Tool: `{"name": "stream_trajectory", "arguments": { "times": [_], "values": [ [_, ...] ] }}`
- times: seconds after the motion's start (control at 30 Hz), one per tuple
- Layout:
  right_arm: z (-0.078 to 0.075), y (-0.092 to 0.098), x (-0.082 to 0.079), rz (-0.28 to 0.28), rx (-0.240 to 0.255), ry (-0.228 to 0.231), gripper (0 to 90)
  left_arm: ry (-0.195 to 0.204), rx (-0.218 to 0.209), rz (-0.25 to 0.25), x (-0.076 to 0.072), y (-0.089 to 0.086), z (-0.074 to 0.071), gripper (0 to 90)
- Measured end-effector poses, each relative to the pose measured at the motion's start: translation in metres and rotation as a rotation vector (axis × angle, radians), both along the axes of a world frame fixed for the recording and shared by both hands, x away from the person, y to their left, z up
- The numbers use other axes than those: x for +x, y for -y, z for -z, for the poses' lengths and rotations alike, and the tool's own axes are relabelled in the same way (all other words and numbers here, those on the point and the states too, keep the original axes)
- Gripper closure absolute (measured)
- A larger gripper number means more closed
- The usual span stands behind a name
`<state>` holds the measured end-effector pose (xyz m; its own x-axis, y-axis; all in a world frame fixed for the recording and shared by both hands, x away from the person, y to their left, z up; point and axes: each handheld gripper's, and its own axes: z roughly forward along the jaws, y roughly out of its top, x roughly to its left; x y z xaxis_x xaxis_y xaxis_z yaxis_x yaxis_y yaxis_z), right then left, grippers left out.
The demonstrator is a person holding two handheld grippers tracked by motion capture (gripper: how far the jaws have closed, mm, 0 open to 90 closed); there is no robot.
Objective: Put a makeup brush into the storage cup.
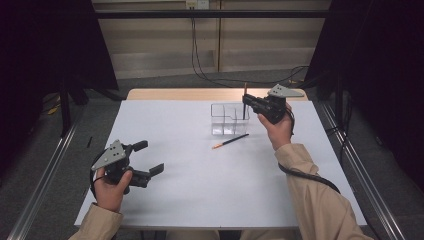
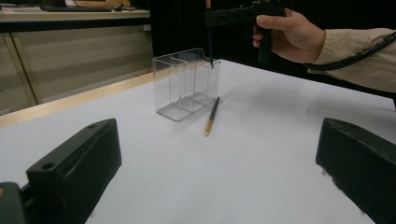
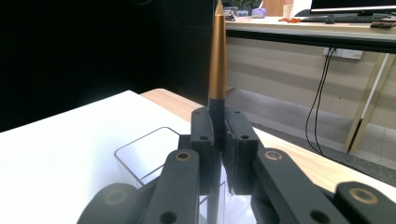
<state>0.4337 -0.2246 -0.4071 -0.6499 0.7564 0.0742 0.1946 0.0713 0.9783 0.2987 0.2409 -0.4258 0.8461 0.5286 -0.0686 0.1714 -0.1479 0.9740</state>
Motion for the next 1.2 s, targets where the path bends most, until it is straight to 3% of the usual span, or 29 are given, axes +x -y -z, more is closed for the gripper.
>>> {"name": "stream_trajectory", "arguments": {
  "times": [1.1, 1.2],
  "values": [
    [0.012, 0.001, -0.002, -0.015, -0.002, -0.031, 82.5, -0.003, 0.004, -0.001, 0.000, 0.001, 0.000, 0.1],
    [0.010, 0.001, -0.003, -0.018, 0.004, -0.041, 69.3, -0.001, 0.005, -0.002, 0.000, 0.001, 0.000, 0.1]
  ]
}}
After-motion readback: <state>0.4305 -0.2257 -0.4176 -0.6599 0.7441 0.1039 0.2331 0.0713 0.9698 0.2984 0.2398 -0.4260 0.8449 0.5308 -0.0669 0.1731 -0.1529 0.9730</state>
